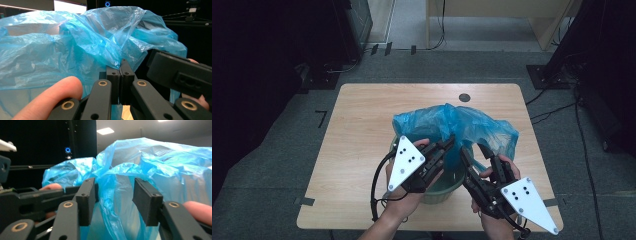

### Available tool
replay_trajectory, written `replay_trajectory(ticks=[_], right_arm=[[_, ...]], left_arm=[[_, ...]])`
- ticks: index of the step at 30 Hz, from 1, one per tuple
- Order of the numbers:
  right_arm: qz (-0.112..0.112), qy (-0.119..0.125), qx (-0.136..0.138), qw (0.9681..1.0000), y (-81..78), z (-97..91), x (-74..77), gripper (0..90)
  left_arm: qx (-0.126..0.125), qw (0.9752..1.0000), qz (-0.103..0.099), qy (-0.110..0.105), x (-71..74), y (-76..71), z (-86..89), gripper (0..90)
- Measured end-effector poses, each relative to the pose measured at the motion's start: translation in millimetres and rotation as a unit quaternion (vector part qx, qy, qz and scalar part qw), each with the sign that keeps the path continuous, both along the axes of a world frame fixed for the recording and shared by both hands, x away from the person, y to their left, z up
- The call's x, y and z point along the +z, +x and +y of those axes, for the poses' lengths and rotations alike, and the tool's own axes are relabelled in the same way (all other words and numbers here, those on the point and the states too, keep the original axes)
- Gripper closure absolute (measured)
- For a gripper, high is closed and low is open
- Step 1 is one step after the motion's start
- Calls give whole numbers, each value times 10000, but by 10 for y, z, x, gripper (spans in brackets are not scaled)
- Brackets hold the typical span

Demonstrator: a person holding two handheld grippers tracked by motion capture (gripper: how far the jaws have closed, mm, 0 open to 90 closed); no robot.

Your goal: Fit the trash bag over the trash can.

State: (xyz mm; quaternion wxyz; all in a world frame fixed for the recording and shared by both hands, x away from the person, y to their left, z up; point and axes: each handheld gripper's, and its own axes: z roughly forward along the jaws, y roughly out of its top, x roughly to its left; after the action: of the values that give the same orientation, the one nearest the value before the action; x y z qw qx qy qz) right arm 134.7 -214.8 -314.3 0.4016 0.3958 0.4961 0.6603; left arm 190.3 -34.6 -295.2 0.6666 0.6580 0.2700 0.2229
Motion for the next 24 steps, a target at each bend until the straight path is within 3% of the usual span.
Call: replay_trajectory(ticks=[6, 12, 15, 22, 24], right_arm=[[-44, 187, 88, 9998, -2, 15, 24, 487], [65, 273, -74, 9996, 36, 23, 24, 508], [6, 298, -126, 9995, 41, 36, 20, 617], [-167, -7, -20, 9999, 16, 142, 37, 900], [-178, -55, -25, 9998, 12, 148, 35, 900]], left_arm=[[-53, 10000, -36, 63, -49, -71, -5, 887], [-61, 10000, 1, -25, -72, -140, 69, 888], [-63, 10000, 9, -59, -70, -171, 118, 888], [-73, 9999, 4, -81, -108, -212, 171, 888], [-68, 9999, 26, -132, -114, -208, 188, 888]])
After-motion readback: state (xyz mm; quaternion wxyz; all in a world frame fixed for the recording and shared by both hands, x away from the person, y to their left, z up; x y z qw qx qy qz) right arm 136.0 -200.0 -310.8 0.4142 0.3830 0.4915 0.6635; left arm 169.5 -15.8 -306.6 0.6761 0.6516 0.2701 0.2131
